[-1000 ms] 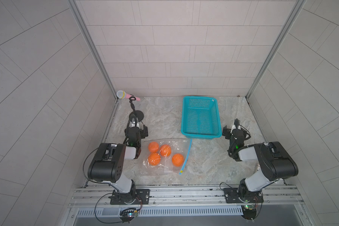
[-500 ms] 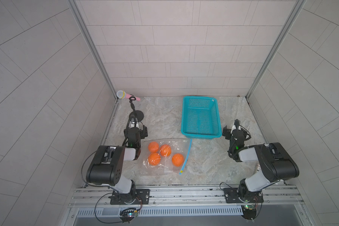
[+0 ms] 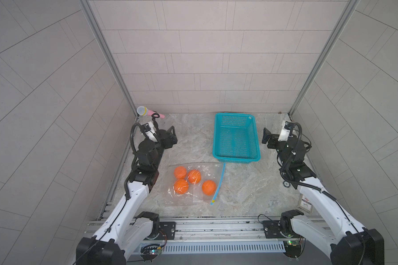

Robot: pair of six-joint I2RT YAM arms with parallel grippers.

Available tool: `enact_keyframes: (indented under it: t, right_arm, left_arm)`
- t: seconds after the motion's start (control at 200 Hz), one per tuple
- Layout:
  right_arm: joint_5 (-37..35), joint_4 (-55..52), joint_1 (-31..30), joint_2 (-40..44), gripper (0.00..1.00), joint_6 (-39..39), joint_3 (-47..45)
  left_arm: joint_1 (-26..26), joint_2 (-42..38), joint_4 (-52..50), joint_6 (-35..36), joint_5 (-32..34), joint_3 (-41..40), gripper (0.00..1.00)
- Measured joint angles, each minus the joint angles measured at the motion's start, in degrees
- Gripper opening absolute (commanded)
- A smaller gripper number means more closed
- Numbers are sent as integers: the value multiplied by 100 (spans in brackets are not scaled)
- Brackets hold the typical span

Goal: Open the zip-top bag and take out the orange
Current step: Move the basket to the center of the board.

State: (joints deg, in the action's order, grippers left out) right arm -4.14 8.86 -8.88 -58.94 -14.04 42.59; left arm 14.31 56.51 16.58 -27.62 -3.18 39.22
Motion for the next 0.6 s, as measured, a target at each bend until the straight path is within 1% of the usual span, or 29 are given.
enact_keyframes:
  t: [0.06, 0.12, 0.185, 0.23, 0.37, 0.465, 0.53, 0.56, 0.6]
  right_arm:
    - [66, -643, -120, -483, 98, -33, 400]
    - [118, -1237, -227, -999, 97, -87, 734]
    - [173, -1764, -302, -1515, 96, -170, 1019]
    - [177, -2065, -315, -1867, 93, -219, 1204]
    - [114, -2815, -306, -2785, 90, -323, 1792]
    - [13, -3064, -280, -3095, 85, -385, 1965]
    - [-7, -3191, -245, -3239, 79, -417, 2031]
    - [-2, -3241, -212, -3316, 75, -444, 2061]
    - [13, -3300, -155, -3407, 74, -442, 2094]
  left_arm:
    - [584, 411, -173, -55, -74, 205, 98]
    - [1224, 990, -382, -70, -63, 472, 98]
    - [1694, 1718, -597, -85, -35, 850, 98]
    - [1906, 2328, -761, -94, -42, 1231, 98]
    - [2061, 4041, -1134, -94, -72, 2437, 99]
    - [2092, 4736, -1261, -87, -170, 2865, 98]
    - [2114, 5027, -1360, -96, -240, 3023, 93]
    - [2120, 5147, -1423, -90, -278, 3117, 88]
    - [2144, 5316, -1502, -105, -317, 3283, 84]
